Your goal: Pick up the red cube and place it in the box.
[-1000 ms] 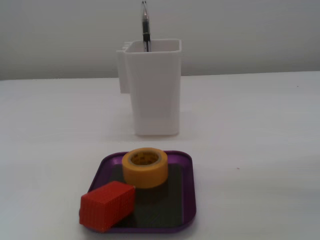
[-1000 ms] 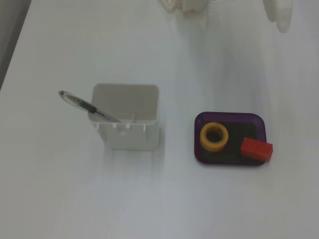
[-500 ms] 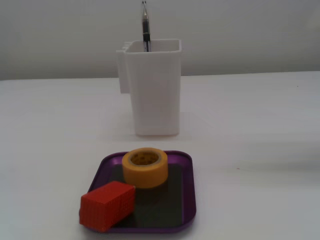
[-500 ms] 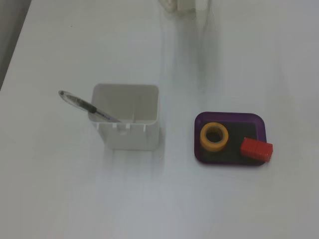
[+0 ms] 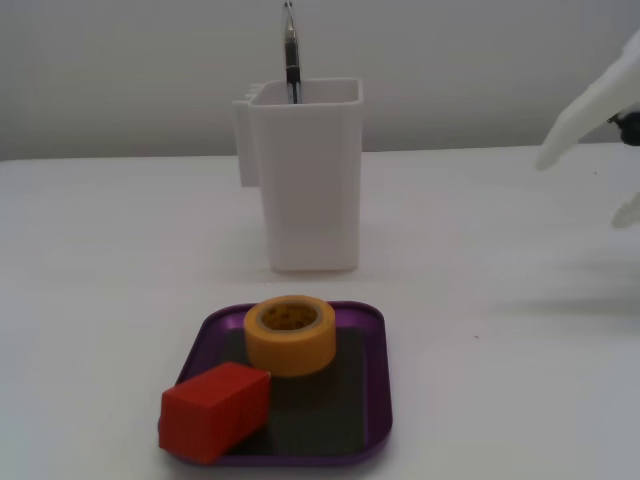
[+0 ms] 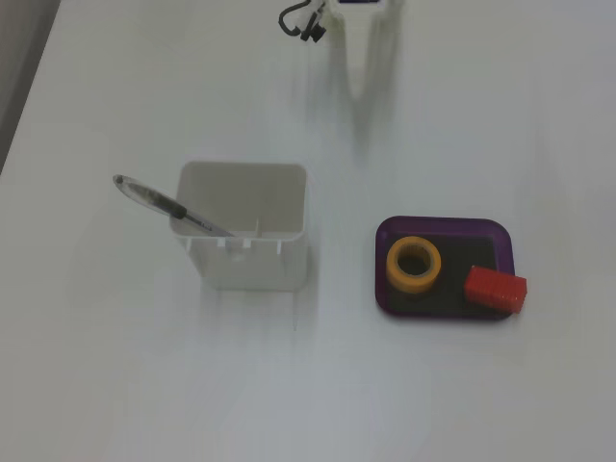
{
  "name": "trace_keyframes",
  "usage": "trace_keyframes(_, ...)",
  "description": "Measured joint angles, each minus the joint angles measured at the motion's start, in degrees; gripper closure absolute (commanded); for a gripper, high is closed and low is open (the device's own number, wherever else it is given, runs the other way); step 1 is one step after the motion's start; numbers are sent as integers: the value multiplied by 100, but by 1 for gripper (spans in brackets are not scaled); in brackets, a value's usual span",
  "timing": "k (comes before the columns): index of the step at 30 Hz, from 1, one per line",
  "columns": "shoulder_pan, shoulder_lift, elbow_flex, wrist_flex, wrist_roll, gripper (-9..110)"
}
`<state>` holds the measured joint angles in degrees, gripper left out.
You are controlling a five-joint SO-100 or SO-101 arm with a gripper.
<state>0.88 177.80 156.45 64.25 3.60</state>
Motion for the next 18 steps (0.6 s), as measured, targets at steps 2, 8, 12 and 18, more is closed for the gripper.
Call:
trace_keyframes(2,79,396,352,-141,0,80)
trace_keyframes(8,255,1222,1512,-281,0,80)
trace_keyframes(12,246,1433,1960,-281,0,80)
trace_keyframes(18,211,1450,2039,-281,0,90)
